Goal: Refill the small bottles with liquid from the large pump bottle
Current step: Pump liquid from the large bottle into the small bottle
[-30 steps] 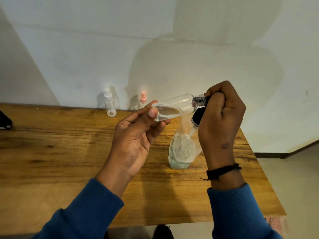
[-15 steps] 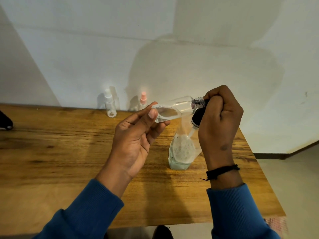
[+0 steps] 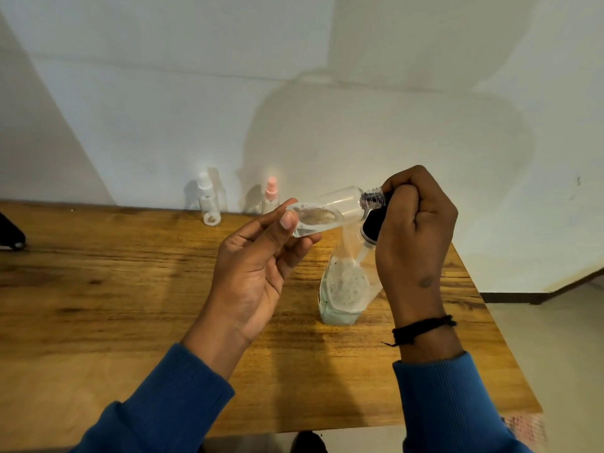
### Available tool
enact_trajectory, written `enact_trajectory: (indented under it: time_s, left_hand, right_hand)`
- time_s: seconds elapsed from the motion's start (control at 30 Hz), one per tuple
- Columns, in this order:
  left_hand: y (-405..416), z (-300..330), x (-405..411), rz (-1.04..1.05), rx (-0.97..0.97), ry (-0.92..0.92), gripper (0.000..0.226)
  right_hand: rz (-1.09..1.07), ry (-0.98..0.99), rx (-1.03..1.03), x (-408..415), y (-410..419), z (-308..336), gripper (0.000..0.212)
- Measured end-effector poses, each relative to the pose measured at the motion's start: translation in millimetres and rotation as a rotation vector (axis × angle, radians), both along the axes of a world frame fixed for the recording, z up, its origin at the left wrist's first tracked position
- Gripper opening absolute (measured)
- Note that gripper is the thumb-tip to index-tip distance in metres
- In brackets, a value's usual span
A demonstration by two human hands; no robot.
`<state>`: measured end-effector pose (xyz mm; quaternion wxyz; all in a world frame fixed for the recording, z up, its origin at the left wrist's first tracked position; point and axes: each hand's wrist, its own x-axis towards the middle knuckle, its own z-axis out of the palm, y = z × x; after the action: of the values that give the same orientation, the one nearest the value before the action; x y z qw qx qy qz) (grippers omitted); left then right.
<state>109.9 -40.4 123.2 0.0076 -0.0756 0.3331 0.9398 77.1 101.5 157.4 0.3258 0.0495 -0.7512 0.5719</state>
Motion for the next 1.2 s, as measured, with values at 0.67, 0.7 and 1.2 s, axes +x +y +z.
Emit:
enact_trajectory:
  time_s: [0.67,0.7,1.2]
  left_hand:
    - [0.2,1.0,-0.5,0.0,-0.005,-0.002,0.046]
    - [0.3,1.2,0.0,0.002,-0.004,-0.002,0.044]
    - [-1.1,0.0,0.0,-0.002,0.0,-0.005,0.048]
  right_hand:
    - [-0.031,0.011,0.01,-0.8,0.9,-0.3,0.027]
    - [-0.034,0.01,-0.006,-0.7,0.4,-2.1,0.027]
    - [-0.025,0.002,-0.022,-0.4,-1.1,-3.5,0.027]
